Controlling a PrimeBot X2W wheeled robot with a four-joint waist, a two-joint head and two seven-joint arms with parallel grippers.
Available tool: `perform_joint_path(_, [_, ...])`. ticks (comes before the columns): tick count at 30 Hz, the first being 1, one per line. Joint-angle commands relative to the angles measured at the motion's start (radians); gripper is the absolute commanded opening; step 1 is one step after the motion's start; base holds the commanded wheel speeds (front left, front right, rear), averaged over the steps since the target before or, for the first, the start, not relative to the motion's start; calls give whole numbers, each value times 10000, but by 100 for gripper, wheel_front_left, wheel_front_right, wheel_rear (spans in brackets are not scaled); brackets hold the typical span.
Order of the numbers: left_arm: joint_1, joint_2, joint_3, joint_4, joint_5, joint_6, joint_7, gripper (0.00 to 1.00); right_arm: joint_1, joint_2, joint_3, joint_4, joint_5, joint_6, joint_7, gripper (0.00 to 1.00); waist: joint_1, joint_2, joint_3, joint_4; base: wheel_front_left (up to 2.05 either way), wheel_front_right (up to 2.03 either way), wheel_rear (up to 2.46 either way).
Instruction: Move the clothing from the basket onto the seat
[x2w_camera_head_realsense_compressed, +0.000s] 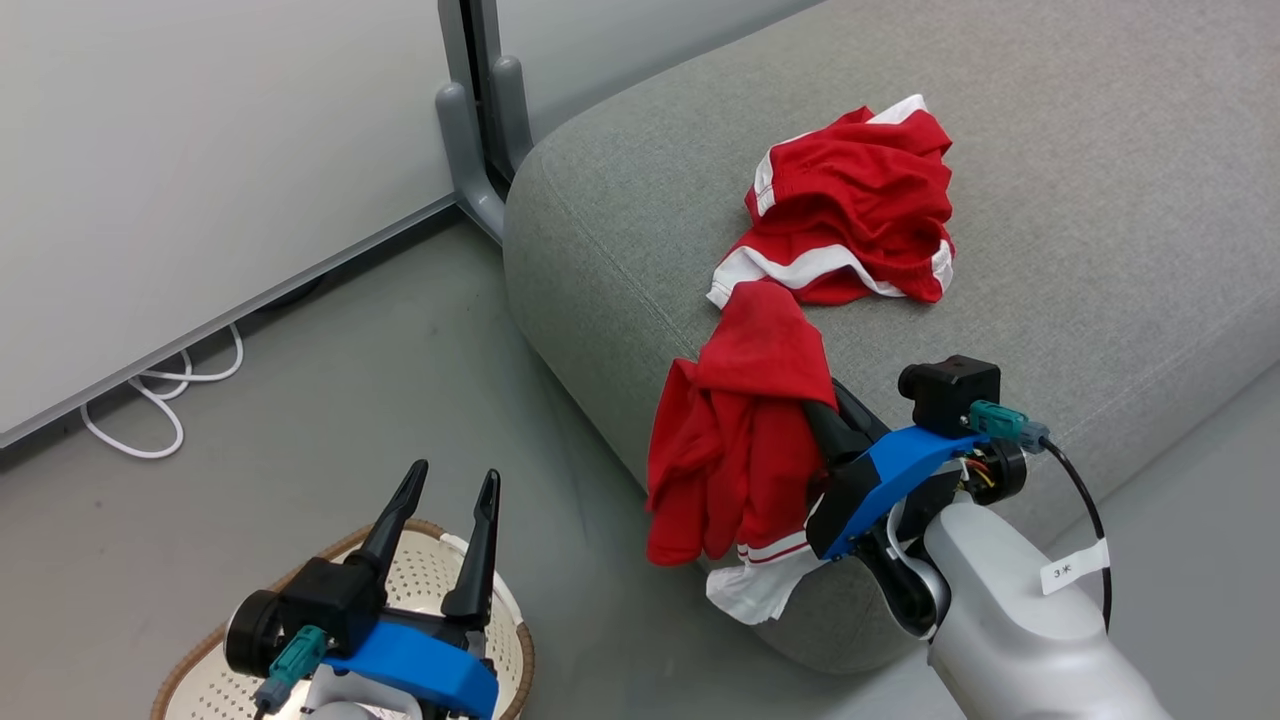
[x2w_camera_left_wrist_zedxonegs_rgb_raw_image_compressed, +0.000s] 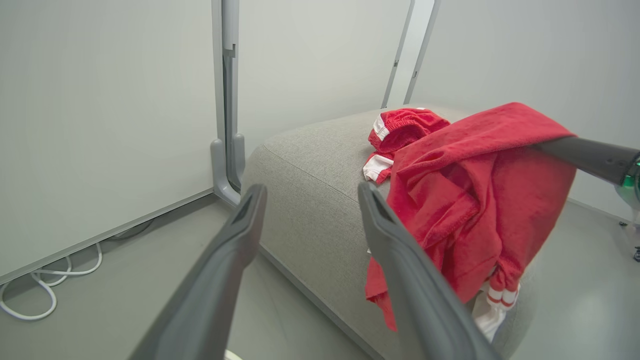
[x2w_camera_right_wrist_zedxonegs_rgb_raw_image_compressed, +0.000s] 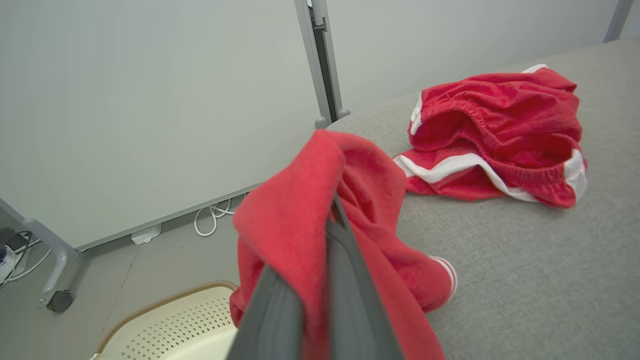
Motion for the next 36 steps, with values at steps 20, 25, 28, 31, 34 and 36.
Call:
perform_joint_path(20, [-602, 480, -101, -246, 19, -21, -30, 100, -1520, -351, -1774, -524, -321, 1, 354, 0, 0, 0, 1065, 256, 0, 0, 0])
perform_joint_path(25, [-1055, 708, -399, -343, 52, -21, -30, 100, -2729, -1037, -3025, -541, -707, 1, 731, 0, 0, 0, 1744, 672, 0, 0, 0])
perform_joint_path(28, [-1405, 884, -566, -457, 80, -21, -30, 100, -3418, -1409, -3830, -598, -877, 3, 946, 0, 0, 0, 2279, 913, 0, 0, 0])
perform_joint_path(31, [-1845, 1132, -758, -620, 124, -21, -30, 100, -4011, -1781, -4646, -707, -1073, 1, 1097, 0, 0, 0, 2933, 1140, 0, 0, 0])
perform_joint_path(34, [-2267, 1374, -902, -823, 167, -21, -30, 100, -4448, -2130, -5369, -827, -1308, 3, 1160, 0, 0, 0, 3631, 1340, 0, 0, 0])
perform_joint_path(36, [-2597, 1559, -994, -994, 214, -21, -30, 100, -4685, -2307, -5898, -874, -1462, 1, 1095, 0, 0, 0, 4135, 1481, 0, 0, 0])
